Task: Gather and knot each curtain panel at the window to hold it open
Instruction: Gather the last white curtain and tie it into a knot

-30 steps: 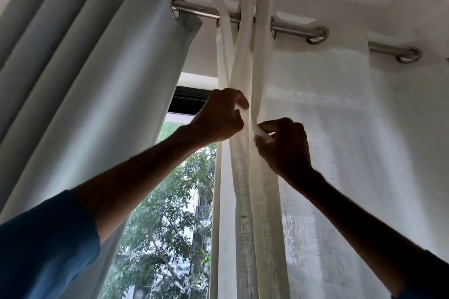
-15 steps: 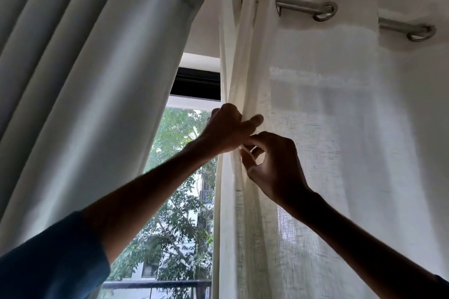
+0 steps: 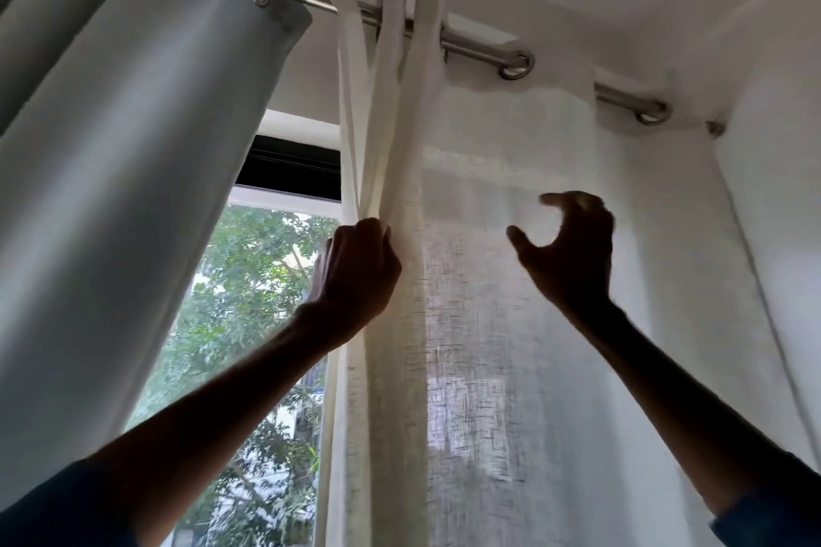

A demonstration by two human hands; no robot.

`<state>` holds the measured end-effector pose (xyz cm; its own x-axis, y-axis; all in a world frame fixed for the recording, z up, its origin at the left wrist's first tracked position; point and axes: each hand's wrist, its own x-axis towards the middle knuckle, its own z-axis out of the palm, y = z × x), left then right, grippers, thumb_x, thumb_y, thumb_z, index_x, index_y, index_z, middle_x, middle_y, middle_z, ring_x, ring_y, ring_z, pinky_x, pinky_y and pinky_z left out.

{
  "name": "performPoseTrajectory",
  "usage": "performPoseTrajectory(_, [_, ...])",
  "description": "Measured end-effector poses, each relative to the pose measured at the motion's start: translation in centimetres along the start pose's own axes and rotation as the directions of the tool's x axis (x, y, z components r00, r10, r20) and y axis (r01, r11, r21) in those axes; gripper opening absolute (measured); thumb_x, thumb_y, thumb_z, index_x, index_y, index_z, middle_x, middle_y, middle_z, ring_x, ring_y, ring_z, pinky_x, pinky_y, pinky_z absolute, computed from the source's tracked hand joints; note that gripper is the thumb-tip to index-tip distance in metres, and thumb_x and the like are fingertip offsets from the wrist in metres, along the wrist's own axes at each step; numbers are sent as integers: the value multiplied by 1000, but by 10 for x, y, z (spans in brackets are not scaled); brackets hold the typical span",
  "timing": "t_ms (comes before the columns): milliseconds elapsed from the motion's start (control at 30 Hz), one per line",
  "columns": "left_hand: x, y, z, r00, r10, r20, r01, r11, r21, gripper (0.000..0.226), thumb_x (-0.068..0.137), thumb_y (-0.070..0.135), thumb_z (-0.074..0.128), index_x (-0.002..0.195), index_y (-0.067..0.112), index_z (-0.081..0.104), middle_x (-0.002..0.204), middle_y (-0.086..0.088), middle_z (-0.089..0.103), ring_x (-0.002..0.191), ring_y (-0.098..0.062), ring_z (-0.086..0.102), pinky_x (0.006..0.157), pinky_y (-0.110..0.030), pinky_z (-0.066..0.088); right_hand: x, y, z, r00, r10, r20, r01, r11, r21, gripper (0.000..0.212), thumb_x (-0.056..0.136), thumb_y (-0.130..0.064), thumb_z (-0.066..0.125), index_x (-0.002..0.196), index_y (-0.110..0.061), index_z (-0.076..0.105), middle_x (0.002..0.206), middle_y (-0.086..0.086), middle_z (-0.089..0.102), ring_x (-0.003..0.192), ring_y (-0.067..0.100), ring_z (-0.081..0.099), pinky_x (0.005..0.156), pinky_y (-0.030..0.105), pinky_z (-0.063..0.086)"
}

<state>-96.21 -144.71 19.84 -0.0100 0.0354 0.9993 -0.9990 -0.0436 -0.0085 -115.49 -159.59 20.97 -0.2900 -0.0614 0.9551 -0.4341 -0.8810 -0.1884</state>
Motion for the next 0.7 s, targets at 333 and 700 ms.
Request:
performPoseTrajectory(333, [-1,-7,5,997,68,-39,-69,998,-10,27,102,18,42,75,17,41,51,7,40,40,-5,41,43,-21,26,32,55,10,812,530,245,-574,801,171,48,65,-48,87,93,-11,73,85,8,69,91,29,69,87,37,57])
performPoseTrajectory(700, [-5,-24,-10,991,110,-76,-95,978,185,35,98,38,25,88,13,47,74,-13,55,63,-36,57,55,-41,49,12,-70,15,978,157,140,-181,967,180,12,82,-29,73,86,-18,75,95,1,77,96,25,70,81,26,49])
